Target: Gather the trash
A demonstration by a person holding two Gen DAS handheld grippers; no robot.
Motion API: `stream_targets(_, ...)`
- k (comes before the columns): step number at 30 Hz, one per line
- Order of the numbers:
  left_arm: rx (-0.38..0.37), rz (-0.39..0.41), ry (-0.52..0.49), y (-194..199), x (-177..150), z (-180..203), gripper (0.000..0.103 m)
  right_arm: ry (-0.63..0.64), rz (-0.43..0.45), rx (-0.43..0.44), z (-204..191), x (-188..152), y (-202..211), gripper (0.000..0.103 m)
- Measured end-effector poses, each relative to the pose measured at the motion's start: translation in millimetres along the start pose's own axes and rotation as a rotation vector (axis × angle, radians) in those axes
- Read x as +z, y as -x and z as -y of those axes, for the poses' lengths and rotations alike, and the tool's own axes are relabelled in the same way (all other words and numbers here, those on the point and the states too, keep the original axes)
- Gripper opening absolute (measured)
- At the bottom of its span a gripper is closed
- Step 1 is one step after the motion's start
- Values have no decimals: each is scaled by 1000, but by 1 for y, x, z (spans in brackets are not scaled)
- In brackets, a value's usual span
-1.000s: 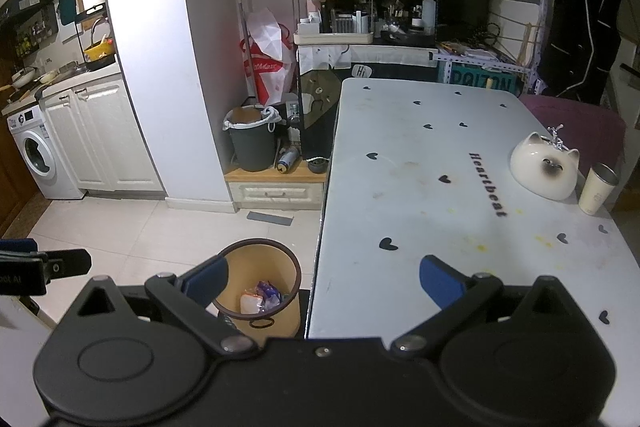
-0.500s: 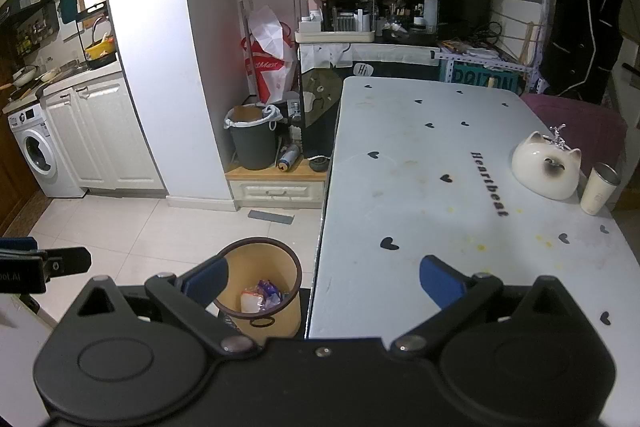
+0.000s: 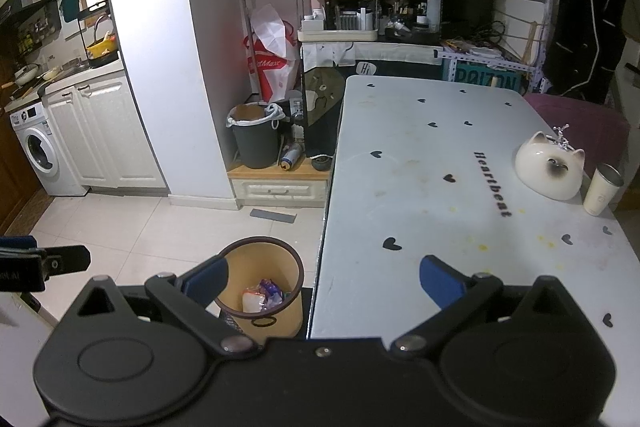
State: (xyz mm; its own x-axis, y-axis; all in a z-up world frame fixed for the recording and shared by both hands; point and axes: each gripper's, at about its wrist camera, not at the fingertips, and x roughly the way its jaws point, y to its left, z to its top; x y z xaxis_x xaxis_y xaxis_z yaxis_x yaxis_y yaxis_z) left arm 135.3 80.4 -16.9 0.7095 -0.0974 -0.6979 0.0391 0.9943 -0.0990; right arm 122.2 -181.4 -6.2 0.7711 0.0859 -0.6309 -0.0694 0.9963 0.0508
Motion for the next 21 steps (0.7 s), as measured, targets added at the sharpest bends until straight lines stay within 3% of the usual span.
stream_targets(21,6,-7,0,-4,2,-3,103,-1,-3,0,-2,1,-1,103)
